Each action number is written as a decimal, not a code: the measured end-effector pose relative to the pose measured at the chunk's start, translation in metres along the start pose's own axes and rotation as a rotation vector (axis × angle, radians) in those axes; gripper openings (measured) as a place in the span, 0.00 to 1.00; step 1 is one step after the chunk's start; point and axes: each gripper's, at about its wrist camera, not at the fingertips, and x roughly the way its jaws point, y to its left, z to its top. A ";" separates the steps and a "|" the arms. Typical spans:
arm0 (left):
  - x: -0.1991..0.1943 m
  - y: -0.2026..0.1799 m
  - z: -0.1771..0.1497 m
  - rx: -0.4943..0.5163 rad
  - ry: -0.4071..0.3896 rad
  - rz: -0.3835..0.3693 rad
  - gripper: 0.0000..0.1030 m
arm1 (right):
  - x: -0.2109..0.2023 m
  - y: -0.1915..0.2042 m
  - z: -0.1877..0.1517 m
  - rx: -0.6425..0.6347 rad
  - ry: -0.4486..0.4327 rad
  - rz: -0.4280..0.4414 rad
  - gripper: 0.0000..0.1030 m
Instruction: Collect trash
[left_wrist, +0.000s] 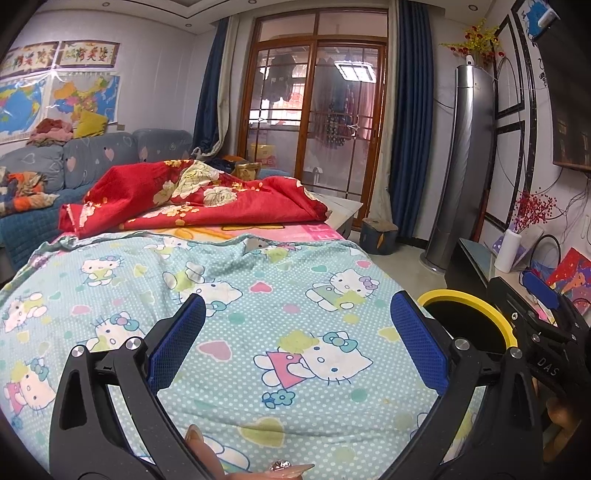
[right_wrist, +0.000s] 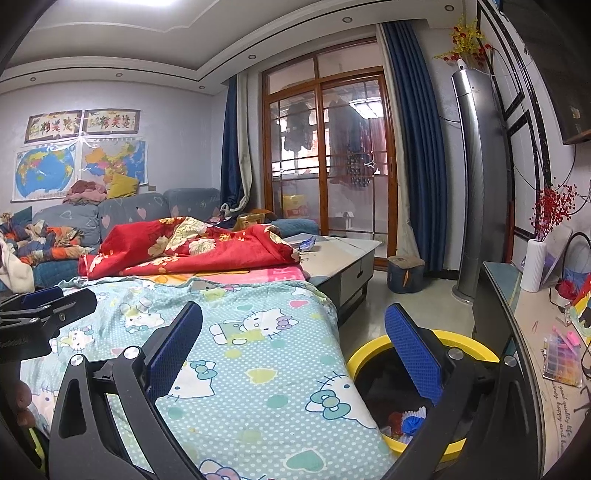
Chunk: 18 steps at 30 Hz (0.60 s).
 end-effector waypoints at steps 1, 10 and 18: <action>0.000 0.000 0.000 -0.001 0.000 -0.001 0.89 | 0.000 0.000 0.000 0.000 -0.001 0.000 0.94; 0.000 0.000 -0.001 -0.001 0.003 -0.001 0.89 | 0.000 0.000 -0.001 0.002 0.000 -0.004 0.94; -0.001 -0.001 -0.001 -0.002 0.003 0.000 0.89 | 0.000 -0.001 -0.001 0.002 0.000 -0.002 0.94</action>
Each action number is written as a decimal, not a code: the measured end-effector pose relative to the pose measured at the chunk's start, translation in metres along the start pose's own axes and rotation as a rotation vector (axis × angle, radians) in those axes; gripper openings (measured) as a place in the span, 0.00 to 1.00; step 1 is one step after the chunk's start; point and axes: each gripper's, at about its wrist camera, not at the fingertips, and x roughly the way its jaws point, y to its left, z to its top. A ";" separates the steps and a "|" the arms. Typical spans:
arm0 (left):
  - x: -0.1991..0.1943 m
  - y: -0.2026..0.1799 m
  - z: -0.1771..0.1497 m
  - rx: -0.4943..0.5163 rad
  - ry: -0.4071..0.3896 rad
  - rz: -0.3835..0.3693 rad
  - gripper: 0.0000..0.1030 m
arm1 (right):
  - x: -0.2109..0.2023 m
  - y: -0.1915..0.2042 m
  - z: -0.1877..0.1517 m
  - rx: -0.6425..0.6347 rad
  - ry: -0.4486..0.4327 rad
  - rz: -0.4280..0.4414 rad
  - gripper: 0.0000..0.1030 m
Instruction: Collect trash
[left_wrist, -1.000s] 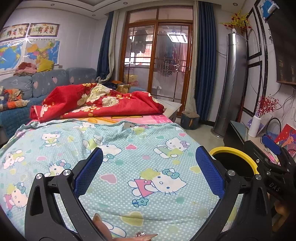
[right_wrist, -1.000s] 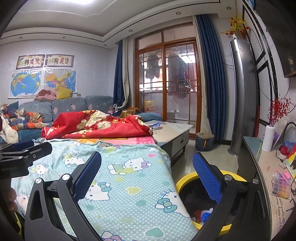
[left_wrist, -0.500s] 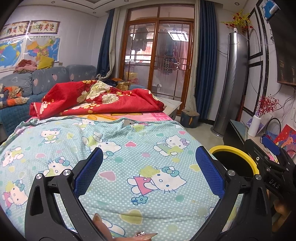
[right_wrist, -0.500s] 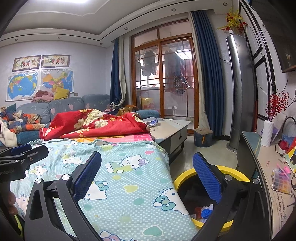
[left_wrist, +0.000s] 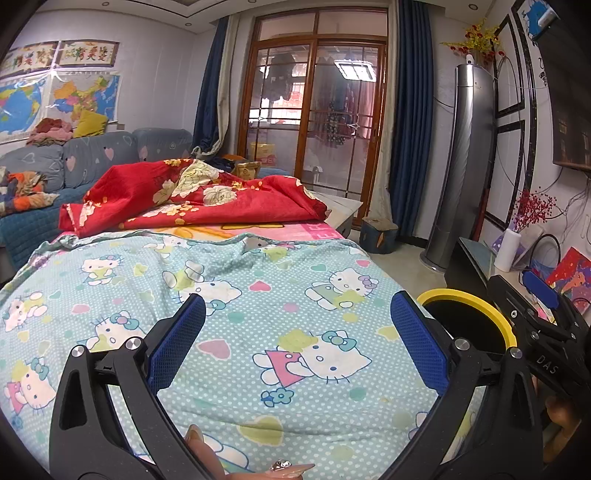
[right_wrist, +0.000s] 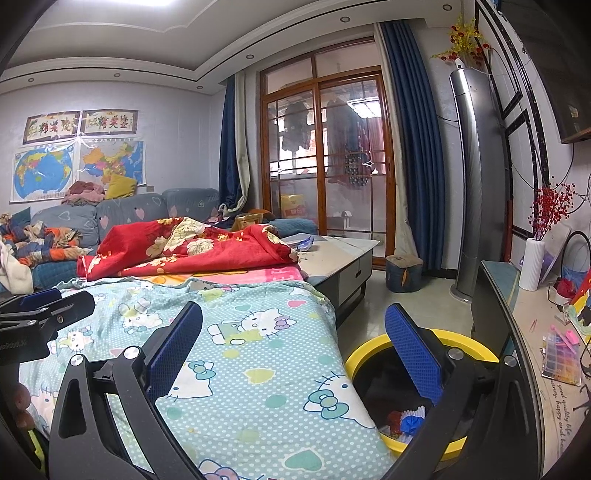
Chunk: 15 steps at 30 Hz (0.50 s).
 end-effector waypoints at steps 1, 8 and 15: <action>0.000 0.000 0.000 -0.001 0.000 -0.001 0.89 | 0.000 0.000 0.000 0.000 0.000 0.000 0.94; 0.000 0.000 0.000 0.002 -0.001 0.000 0.89 | 0.000 0.000 0.000 0.001 0.001 -0.001 0.94; 0.000 0.000 0.000 -0.002 0.003 -0.001 0.89 | 0.000 0.000 0.000 0.001 0.001 -0.001 0.94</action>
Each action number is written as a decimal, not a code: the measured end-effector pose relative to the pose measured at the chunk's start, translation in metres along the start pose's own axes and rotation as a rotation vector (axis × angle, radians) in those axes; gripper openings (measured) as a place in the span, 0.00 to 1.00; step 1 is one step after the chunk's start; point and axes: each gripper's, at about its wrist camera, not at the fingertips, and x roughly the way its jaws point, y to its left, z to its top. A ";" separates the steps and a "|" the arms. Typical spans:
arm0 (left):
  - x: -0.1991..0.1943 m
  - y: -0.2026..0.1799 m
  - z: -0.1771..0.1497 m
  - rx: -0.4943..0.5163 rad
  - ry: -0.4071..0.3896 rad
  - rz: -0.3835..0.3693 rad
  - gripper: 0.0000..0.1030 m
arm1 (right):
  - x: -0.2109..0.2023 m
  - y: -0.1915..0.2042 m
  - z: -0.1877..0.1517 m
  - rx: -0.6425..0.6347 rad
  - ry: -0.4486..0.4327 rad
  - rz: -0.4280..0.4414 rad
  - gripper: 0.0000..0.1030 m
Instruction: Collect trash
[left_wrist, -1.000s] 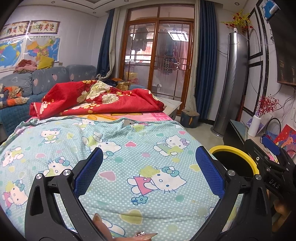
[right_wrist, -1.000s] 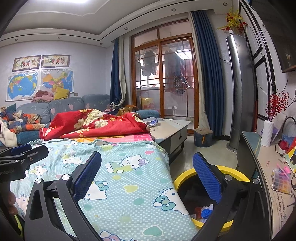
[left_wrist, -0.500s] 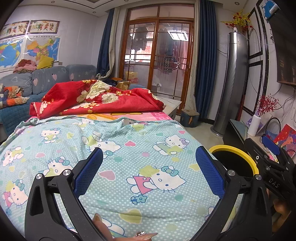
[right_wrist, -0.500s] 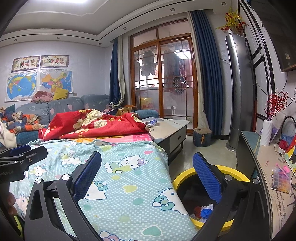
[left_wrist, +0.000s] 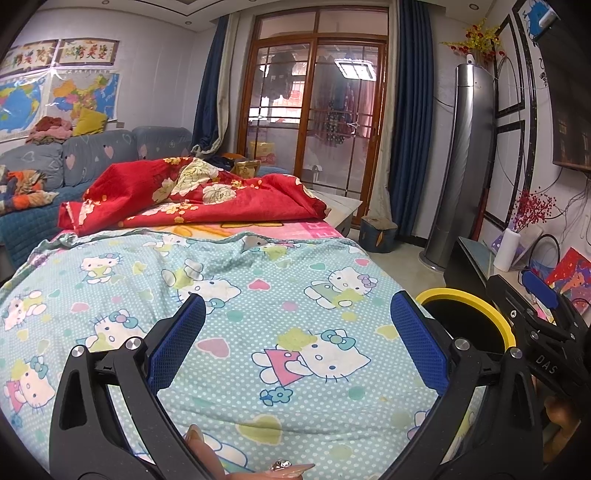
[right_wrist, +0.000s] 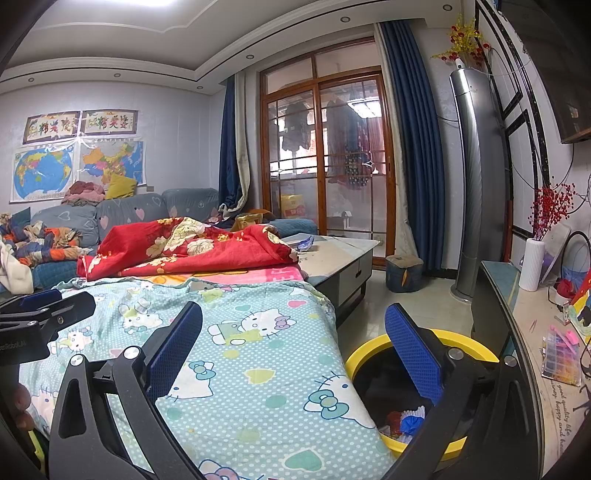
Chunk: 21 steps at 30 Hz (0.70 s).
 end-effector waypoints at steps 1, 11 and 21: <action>0.000 0.000 0.000 0.002 -0.001 0.000 0.89 | 0.000 0.000 0.000 0.000 0.000 0.000 0.94; 0.000 -0.001 -0.002 0.004 0.004 -0.001 0.89 | 0.000 -0.003 -0.001 0.008 0.004 -0.007 0.94; 0.000 -0.001 -0.002 0.003 0.005 -0.003 0.89 | 0.000 -0.004 0.000 0.009 0.001 -0.008 0.94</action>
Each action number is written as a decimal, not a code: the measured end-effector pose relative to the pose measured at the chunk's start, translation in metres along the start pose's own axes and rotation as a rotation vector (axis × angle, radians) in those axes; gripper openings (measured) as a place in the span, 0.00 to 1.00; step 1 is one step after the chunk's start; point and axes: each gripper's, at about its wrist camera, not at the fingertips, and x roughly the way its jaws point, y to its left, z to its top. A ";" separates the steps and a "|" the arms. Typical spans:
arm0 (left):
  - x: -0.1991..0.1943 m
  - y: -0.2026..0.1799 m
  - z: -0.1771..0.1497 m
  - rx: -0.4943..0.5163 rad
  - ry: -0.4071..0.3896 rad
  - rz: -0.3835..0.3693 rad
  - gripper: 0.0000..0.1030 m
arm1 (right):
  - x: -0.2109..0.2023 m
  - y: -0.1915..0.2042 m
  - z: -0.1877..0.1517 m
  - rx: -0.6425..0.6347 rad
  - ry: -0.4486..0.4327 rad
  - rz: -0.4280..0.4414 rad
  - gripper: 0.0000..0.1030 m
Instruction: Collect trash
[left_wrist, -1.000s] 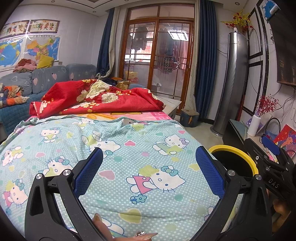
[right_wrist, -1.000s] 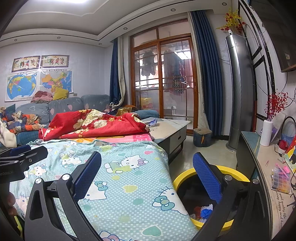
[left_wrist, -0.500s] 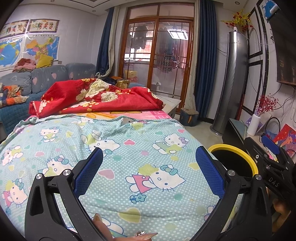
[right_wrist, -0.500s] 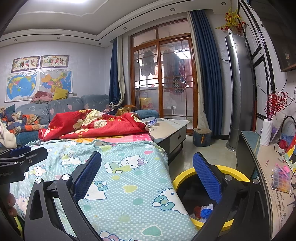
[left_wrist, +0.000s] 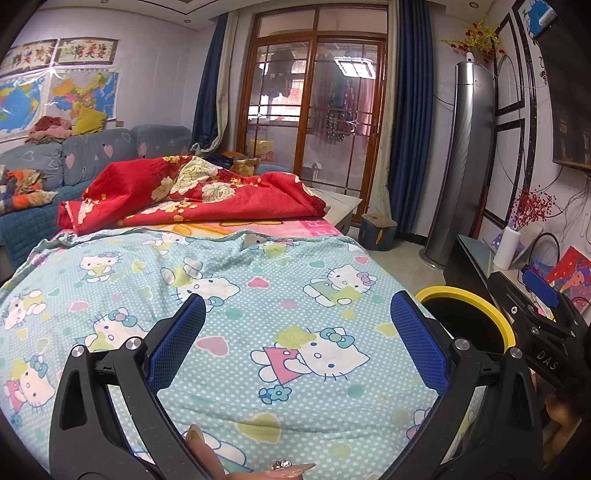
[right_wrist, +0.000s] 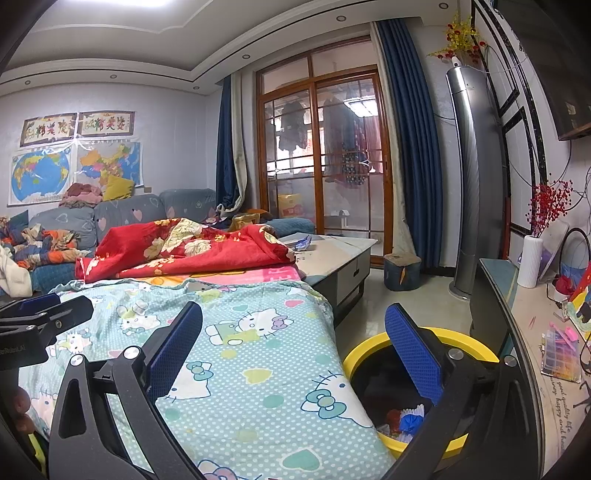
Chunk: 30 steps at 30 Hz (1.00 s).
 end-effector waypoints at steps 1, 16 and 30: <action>0.000 0.000 0.000 0.001 0.000 0.000 0.89 | 0.000 0.000 0.000 0.000 0.002 0.000 0.94; 0.004 -0.002 -0.007 -0.006 0.035 -0.012 0.89 | 0.000 -0.002 0.000 0.004 0.006 0.000 0.94; 0.004 0.052 0.018 -0.057 0.058 0.098 0.89 | 0.025 0.023 0.037 0.043 0.094 0.090 0.94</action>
